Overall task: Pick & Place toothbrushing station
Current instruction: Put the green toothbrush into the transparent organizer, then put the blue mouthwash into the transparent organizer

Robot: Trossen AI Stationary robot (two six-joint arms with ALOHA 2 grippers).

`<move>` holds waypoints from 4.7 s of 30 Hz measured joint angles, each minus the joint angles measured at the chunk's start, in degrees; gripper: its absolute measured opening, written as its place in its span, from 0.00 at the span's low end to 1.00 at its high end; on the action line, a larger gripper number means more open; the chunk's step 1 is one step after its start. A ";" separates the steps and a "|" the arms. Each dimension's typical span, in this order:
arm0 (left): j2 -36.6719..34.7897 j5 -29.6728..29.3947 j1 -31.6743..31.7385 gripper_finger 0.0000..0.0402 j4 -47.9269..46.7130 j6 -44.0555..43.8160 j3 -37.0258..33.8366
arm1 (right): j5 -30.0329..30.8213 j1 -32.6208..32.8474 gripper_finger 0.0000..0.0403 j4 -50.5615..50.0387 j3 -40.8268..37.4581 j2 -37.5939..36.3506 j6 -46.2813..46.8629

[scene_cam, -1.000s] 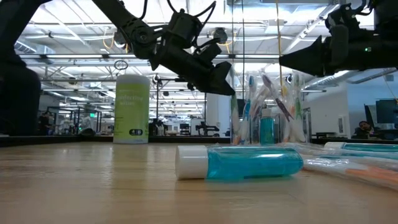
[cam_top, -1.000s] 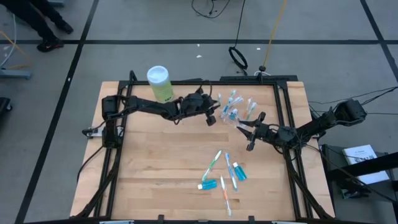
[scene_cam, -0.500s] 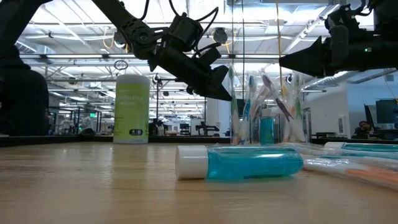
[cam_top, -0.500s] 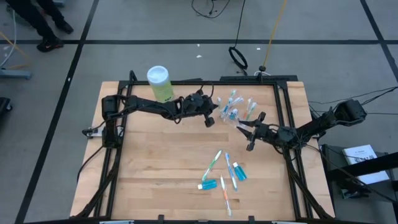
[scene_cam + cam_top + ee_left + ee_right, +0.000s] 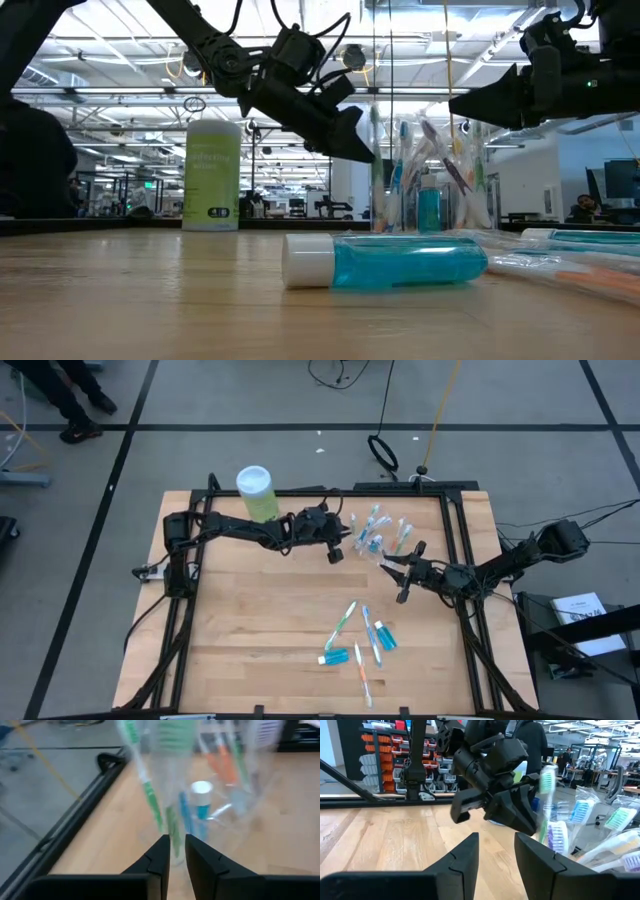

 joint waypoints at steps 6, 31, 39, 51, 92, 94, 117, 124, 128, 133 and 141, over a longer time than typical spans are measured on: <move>0.00 2.72 0.00 0.17 1.73 1.63 -0.02 | 0.00 0.00 0.29 -0.02 0.00 0.00 0.00; -20.90 -3.46 -0.04 0.17 -30.78 5.72 -0.07 | -12.87 0.92 0.27 -3.82 8.09 0.37 -0.98; -35.66 2.06 3.27 0.17 -39.93 5.74 -1.42 | -15.51 3.26 0.23 -36.39 32.78 12.35 3.11; -37.31 7.68 3.44 0.17 -30.49 2.47 -16.76 | -19.80 7.15 0.25 -82.14 44.52 21.02 50.50; -37.29 7.90 3.19 0.17 -29.29 3.61 -18.53 | -19.39 12.30 0.25 -79.66 35.17 21.42 50.55; -37.29 7.90 3.19 0.17 -29.29 3.61 -18.53 | -19.42 11.56 0.26 -79.48 35.17 21.42 50.51; -37.29 7.75 3.19 0.17 -29.29 2.84 -18.51 | -34.04 6.47 0.45 -78.09 35.15 20.87 58.98; -37.29 7.77 3.19 0.17 -29.29 2.56 -18.51 | -34.46 8.99 0.44 -78.03 35.15 20.87 66.24; -37.27 7.77 3.19 0.17 -29.29 2.46 -18.51 | -30.78 10.65 0.44 -77.99 35.15 20.87 68.91; -37.27 7.78 3.19 0.17 -29.29 2.39 -18.51 | -30.14 11.06 0.44 -77.87 35.05 20.87 71.48; -37.27 7.76 3.19 0.17 -29.29 2.37 -18.51 | -29.86 11.51 0.42 -73.75 30.69 20.71 74.73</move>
